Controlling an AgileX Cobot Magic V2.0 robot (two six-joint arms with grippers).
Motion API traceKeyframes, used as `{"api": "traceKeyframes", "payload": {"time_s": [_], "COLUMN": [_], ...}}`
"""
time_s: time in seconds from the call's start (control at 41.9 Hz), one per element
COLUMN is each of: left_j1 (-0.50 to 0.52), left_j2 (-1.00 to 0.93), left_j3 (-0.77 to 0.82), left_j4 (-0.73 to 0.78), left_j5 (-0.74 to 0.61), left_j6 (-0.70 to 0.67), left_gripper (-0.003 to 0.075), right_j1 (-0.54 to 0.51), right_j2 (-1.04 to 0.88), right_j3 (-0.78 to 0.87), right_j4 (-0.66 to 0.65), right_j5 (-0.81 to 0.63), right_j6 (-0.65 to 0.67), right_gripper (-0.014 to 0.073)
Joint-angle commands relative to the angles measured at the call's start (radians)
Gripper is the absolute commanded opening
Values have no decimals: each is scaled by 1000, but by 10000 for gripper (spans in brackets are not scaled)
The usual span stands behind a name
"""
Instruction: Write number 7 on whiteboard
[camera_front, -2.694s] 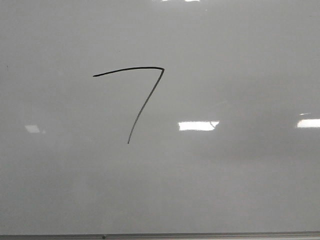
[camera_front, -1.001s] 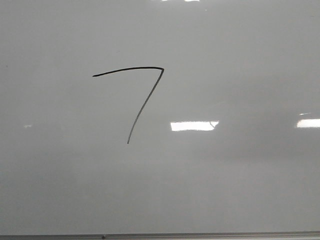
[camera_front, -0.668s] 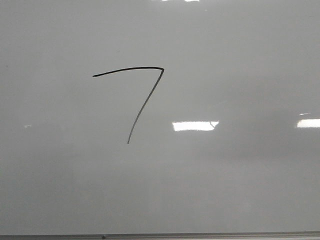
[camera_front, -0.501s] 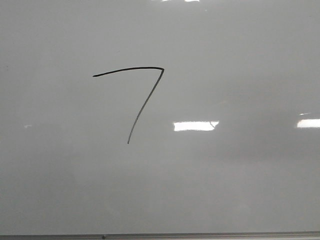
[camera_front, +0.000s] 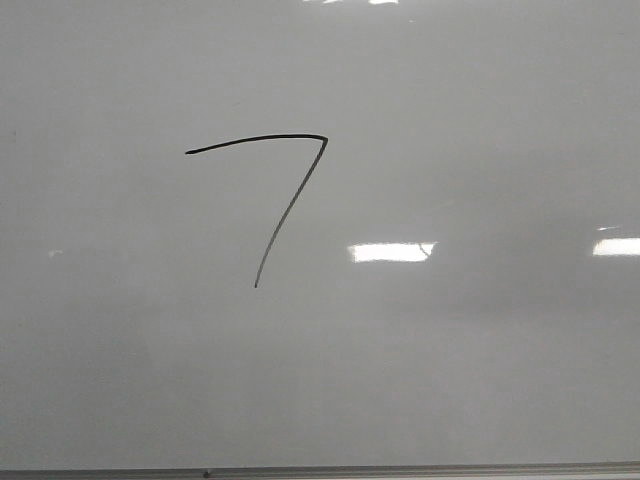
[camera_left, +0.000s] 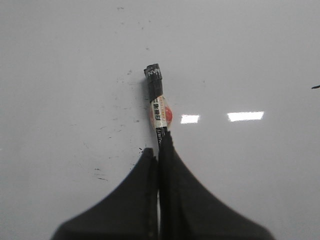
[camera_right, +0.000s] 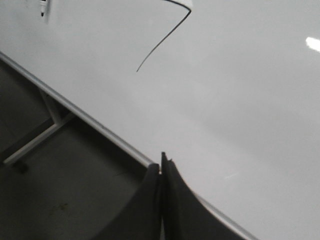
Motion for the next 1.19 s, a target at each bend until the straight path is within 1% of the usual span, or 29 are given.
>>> {"api": "traceKeyframes", "payload": {"time_s": [0.0, 0.095, 0.167, 0.238, 0.358, 0.405, 0.548, 0.691, 1.168], "left_j1": [2, 2, 2, 2, 2, 2, 2, 2, 2], "left_j2": [-14, -14, -14, -14, -14, -14, -14, -14, -14], "left_j3": [3, 3, 3, 3, 3, 3, 3, 3, 3], "left_j4": [-8, -8, -8, -8, -8, -8, -8, -8, -8], "left_j5": [-88, -88, -88, -88, -88, -88, -88, -88, -88], "left_j6": [-8, -8, -8, -8, -8, -8, -8, -8, -8], "left_gripper": [-20, -20, -20, -20, -20, -20, -20, -20, -20], "right_j1": [-29, -92, -154, -216, -297, -316, -347, -357, -357], "right_j2": [-28, -81, -126, -171, -255, -283, -348, -347, -347], "right_j3": [18, 111, 188, 264, 362, 394, 456, 453, 453], "right_j4": [-42, -57, -70, -116, -224, -242, -242, -244, -244], "right_j5": [-230, -405, -487, -532, -532, -529, -524, -471, -463], "right_j6": [2, 53, 113, 183, 319, 344, 348, 348, 348], "right_gripper": [-60, -60, -60, -60, -60, -60, -60, -60, -60]}}
